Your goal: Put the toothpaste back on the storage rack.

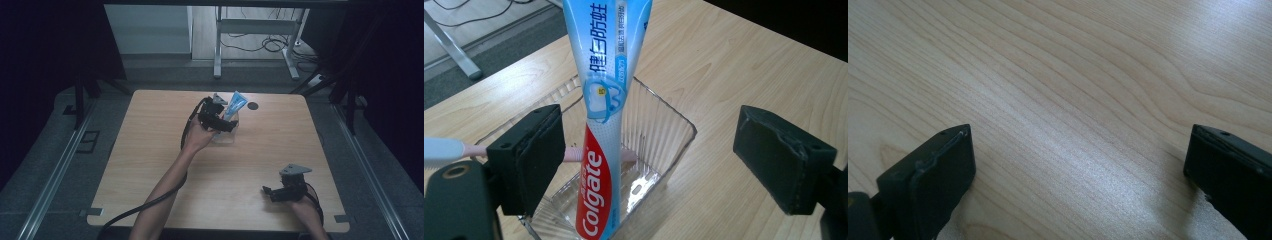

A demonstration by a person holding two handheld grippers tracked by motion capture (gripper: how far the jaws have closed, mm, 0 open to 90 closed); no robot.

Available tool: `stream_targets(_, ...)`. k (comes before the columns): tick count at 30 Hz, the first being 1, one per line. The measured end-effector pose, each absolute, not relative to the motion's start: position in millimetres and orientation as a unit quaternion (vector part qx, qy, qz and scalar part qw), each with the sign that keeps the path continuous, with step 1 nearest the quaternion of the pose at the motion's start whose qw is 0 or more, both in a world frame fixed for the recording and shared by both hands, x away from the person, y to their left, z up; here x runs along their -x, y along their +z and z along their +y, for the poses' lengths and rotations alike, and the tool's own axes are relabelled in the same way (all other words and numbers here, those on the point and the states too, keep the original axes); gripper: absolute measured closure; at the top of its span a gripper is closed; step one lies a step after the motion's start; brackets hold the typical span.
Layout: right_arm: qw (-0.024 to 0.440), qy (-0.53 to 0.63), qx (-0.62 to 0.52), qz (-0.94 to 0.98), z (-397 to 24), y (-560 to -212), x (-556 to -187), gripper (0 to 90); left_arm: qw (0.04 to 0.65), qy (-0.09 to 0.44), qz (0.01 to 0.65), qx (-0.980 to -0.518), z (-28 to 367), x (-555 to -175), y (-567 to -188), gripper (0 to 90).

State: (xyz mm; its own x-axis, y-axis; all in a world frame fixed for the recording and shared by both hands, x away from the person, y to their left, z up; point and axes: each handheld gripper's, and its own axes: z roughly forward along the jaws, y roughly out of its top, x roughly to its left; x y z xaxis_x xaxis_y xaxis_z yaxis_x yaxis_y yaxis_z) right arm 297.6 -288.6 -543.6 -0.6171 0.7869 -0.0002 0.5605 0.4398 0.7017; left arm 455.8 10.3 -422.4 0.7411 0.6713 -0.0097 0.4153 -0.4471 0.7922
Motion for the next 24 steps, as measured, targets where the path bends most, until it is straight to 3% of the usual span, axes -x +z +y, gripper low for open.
stream_targets(24,0.165,0.341,-0.406,0.832,-288.5,-543.4,-297.5,0.0,0.431,0.156,0.316,-0.831,30.7,-421.3,-419.3,13.0)
